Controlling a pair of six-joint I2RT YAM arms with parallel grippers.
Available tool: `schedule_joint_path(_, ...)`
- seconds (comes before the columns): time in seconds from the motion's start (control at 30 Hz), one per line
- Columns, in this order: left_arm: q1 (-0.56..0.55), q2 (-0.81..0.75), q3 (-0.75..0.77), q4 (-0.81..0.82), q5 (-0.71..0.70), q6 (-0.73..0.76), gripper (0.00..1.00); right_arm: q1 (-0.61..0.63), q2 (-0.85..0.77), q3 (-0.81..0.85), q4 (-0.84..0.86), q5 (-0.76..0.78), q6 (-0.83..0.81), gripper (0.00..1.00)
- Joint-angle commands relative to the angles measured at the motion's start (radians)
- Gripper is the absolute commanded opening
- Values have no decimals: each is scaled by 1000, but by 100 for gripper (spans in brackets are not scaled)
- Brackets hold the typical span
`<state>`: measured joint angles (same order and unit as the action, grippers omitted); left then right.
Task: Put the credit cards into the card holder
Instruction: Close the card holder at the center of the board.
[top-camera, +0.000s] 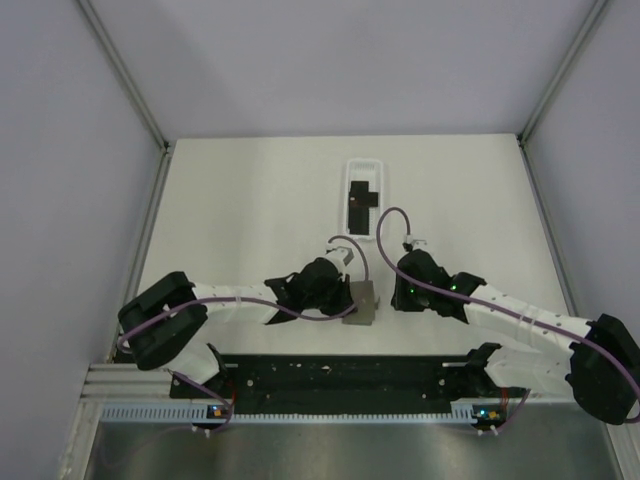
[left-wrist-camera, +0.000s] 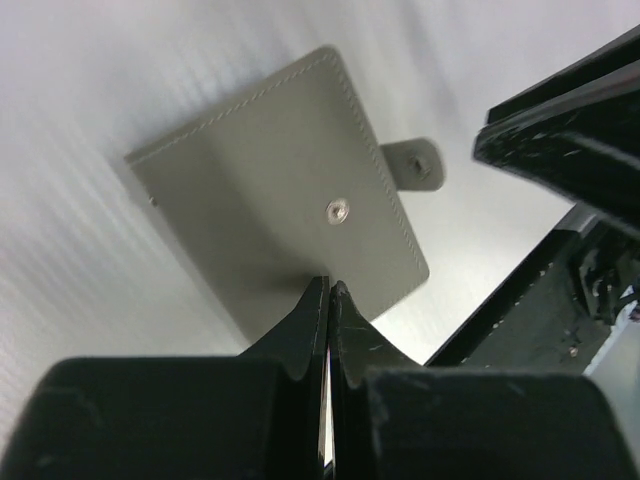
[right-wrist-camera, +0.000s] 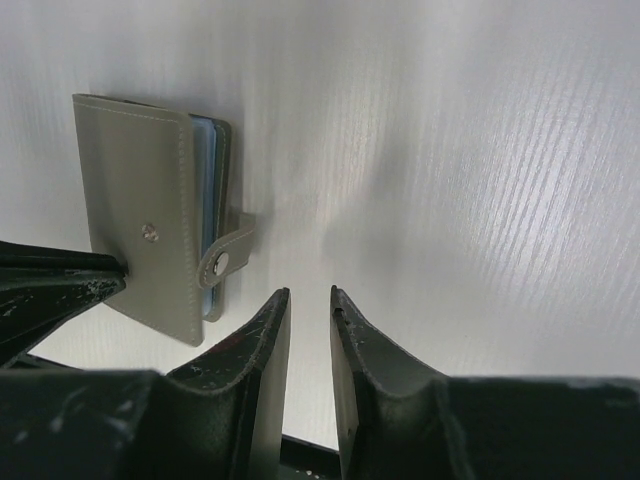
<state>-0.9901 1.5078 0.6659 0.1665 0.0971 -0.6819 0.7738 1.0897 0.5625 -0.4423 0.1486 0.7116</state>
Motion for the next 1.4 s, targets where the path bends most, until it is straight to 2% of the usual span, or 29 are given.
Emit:
schedule_joint_path(0.0,-1,6,-61,93,1,-27,0,-10,15,4,24,9,8,24)
schedule_joint_path(0.33,-2,77,-98,126,-11,-44,0,-13,-45,-15,83,-24,0,31)
schedule_joint_path(0.5,-2,68,-114,123,-20,-45,0,-42,-74,-39,123,-75,0,24)
schedule_joint_path(0.63,-2,65,-114,120,-22,-47,0,-45,-42,-35,128,-80,-8,21)
schedule_joint_path(0.93,-2,55,-114,113,-23,-47,0,-45,55,-1,188,-83,-37,20)
schedule_joint_path(1.37,-2,57,-115,108,-27,-48,0,-45,117,-3,313,-182,-55,20)
